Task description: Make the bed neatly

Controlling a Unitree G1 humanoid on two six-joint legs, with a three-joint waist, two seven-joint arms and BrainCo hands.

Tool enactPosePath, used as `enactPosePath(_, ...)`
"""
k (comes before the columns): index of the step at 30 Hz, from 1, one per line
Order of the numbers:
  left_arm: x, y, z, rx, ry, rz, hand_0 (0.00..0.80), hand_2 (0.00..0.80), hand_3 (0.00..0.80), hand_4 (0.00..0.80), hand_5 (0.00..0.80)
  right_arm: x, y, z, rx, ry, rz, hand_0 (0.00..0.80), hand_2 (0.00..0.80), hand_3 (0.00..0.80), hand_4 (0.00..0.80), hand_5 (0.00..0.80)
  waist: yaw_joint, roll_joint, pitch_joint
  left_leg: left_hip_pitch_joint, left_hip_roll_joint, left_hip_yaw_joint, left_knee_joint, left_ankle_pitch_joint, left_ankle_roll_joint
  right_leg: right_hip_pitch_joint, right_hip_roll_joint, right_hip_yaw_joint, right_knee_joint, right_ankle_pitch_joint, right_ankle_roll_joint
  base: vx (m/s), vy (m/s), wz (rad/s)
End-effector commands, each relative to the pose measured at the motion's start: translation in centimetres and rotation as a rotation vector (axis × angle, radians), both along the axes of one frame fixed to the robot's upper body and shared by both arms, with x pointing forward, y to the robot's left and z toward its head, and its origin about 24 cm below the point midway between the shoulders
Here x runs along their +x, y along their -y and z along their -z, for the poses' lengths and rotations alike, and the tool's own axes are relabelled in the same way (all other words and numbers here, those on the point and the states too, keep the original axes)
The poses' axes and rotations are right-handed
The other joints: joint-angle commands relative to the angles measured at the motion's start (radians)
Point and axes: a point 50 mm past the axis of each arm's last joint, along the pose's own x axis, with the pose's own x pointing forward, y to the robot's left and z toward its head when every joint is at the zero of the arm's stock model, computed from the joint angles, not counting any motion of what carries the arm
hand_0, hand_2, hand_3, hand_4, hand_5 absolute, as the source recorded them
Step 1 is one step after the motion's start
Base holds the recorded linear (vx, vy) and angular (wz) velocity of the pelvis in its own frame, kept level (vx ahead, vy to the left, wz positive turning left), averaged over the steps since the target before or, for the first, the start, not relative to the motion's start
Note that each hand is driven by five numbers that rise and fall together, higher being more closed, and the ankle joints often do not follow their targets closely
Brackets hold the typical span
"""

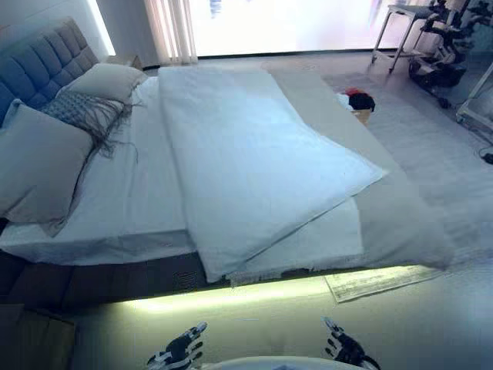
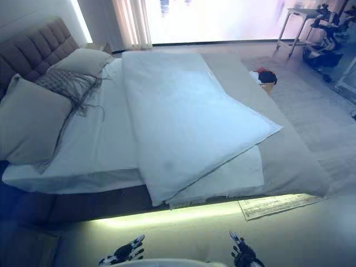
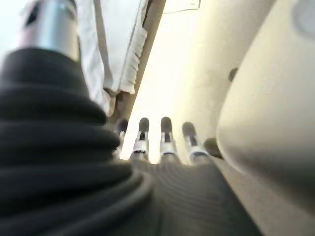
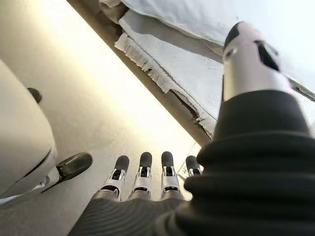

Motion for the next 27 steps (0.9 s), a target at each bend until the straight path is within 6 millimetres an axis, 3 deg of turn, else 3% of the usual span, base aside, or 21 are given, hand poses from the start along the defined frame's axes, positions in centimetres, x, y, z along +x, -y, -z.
enactPosePath(1, 2.3, 1.2, -0.3, -0.023, 0.053, 0.038, 0.000, 0.000, 0.000, 0.000, 0.000, 2.5, 0.1, -0.4, -0.008, 0.025, -0.035, 0.000, 0.000, 0.000, 0.000, 0.000, -0.006, -0.005, 0.017, 0.021, -0.038, -0.018, 0.001, -0.035, 0.027, 0.011, 0.025, 0.010, 0.004, 0.035, -0.002, 0.000, 0.000, 0.00)
enactPosePath(15, 2.8, 0.1, -0.5, 0.030, 0.069, -0.031, 0.000, 0.000, 0.000, 0.000, 0.000, 2.6, 0.6, -0.6, -0.015, 0.022, -0.034, 0.000, 0.000, 0.000, 0.000, 0.000, -0.003, -0.007, 0.025, 0.026, -0.036, -0.019, 0.001, -0.034, 0.026, 0.018, 0.028, 0.009, 0.004, 0.031, -0.005, 0.000, 0.000, 0.00)
enactPosePath(27, 2.1, -5.5, -1.5, 0.148, 0.067, -0.162, 0.000, 0.000, 0.000, 0.000, 0.000, 3.3, 4.1, -1.7, -0.083, 0.067, 0.009, 0.000, 0.000, 0.000, 0.000, 0.000, 0.010, -0.001, 0.032, 0.022, -0.036, -0.037, 0.001, -0.028, 0.021, 0.019, 0.028, 0.000, 0.018, 0.013, -0.006, 0.003, -0.006, 0.00)
